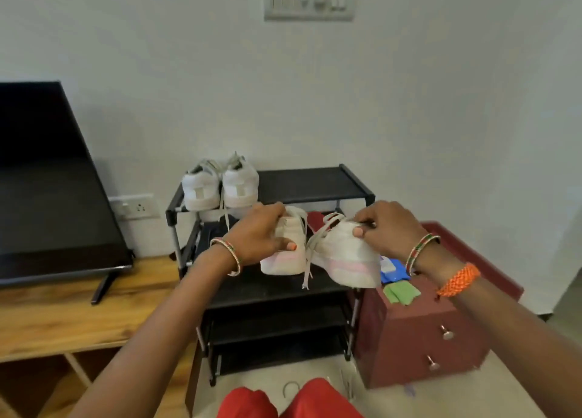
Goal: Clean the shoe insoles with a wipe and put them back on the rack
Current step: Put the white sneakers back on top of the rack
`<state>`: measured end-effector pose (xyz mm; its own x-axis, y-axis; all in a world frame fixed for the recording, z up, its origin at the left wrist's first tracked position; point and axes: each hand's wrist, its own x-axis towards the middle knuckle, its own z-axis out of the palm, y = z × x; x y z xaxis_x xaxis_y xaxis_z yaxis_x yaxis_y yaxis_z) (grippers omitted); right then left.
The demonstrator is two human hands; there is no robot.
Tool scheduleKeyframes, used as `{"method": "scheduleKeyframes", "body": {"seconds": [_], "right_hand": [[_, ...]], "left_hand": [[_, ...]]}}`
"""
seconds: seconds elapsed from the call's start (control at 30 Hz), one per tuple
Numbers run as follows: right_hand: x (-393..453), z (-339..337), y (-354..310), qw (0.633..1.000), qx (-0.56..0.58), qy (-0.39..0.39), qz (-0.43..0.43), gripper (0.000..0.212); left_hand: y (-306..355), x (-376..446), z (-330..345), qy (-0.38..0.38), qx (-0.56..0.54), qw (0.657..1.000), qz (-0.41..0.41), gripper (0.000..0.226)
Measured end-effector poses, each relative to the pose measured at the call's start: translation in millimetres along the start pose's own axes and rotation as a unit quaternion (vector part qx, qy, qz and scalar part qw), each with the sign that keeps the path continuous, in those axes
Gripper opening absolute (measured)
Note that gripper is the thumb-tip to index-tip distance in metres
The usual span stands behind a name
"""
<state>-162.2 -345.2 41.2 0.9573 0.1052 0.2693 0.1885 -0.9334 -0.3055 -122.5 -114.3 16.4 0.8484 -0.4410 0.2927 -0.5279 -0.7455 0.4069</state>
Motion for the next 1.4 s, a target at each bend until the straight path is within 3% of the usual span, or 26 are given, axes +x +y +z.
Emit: {"method": "scheduleKeyframes", "body": {"seconds": [0.17, 0.27, 0.53, 0.8, 1.0, 1.13, 1.27, 1.4], "right_hand": [[10.9, -20.7, -7.0, 0.990, 0.036, 0.136, -0.004, 0.019], [31.8, -6.4, -11.4, 0.983, 0.021, 0.179, -0.011, 0.016], [115.1, 48.2, -7.7, 0.981, 0.010, 0.192, -0.043, 0.018], [215.6, 46.8, 0.4, 0.963, -0.011, 0.267, -0.047, 0.018], [243.4, 76.2, 14.8, 0.965, -0.019, 0.254, -0.054, 0.018], [240.9, 106.6, 20.7, 0.980, -0.019, 0.198, -0.013, 0.021], [254.1, 101.0, 16.4, 0.989, -0.031, 0.144, 0.000, 0.027], [249.7, 106.8, 16.8, 0.991, -0.042, 0.124, -0.003, 0.034]], "left_hand": [[17.6, 16.9, -32.4, 0.104, 0.037, 0.994, -0.001, 0.043], [11.7, 37.9, -31.7, 0.140, 0.045, 0.989, -0.016, 0.044], [-27.6, 100.4, 0.8, 0.177, 0.126, 0.975, -0.055, 0.044], [-67.9, 184.4, -21.5, 0.273, 0.102, 0.955, -0.060, 0.039], [-91.5, 198.0, -9.9, 0.260, 0.140, 0.954, -0.050, 0.036], [-103.5, 190.3, 25.3, 0.185, 0.192, 0.963, -0.034, 0.034], [-117.5, 197.1, 35.3, 0.156, 0.158, 0.970, -0.099, 0.040], [-117.7, 203.8, 36.9, 0.141, 0.170, 0.969, -0.113, 0.042]]}}
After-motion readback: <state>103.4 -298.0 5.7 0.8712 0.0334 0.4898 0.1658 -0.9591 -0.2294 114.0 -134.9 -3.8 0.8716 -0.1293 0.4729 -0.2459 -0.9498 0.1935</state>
